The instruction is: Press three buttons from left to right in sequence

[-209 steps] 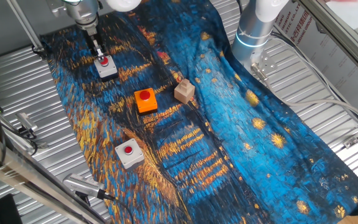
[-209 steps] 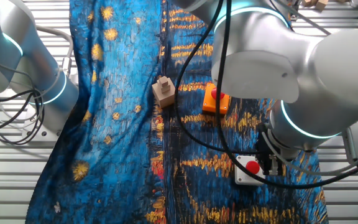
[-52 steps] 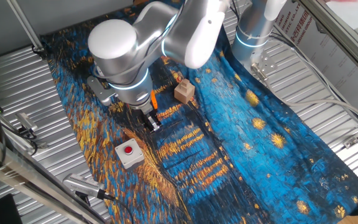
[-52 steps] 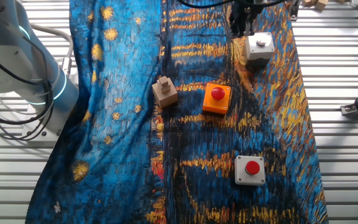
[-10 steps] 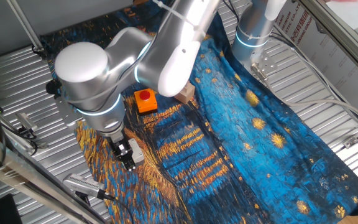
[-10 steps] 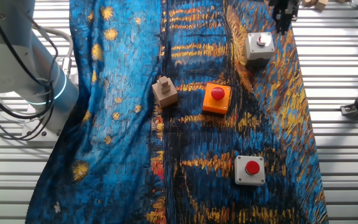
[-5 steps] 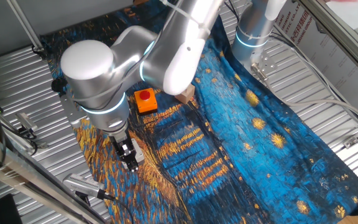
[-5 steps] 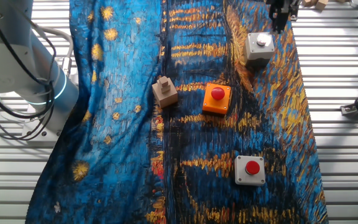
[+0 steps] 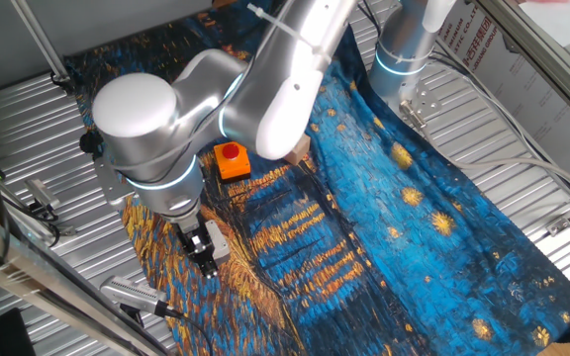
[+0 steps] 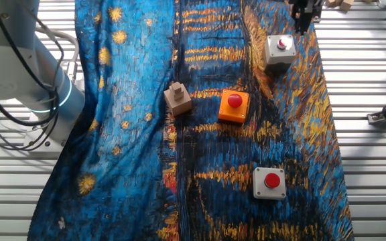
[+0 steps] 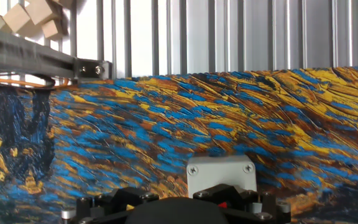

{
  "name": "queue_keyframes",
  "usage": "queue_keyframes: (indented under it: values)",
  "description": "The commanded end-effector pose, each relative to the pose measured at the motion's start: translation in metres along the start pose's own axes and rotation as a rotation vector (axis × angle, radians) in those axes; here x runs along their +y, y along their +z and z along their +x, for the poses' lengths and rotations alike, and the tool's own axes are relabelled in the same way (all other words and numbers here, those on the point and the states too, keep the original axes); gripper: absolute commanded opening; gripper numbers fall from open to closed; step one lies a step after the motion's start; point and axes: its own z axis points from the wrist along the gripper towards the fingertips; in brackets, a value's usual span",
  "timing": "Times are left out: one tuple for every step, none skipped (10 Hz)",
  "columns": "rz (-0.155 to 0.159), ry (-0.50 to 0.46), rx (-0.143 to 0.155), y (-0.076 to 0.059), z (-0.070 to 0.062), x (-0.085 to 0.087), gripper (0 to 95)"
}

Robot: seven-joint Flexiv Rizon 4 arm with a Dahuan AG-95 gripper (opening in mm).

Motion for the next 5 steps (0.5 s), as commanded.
queue_keyframes:
  values:
    - [0.0, 0.007, 0.006, 0.006, -0.006, 0.004, 95.0]
    - [-0.003, 0.012, 0.01, 0.011, -0.009, 0.006, 95.0]
    - [-0.004, 0.015, 0.01, 0.015, -0.01, 0.007, 95.0]
    - [-0.009, 0.015, 0.01, 0.023, -0.01, 0.007, 95.0]
    - [-0.01, 0.011, 0.008, 0.029, -0.006, 0.005, 95.0]
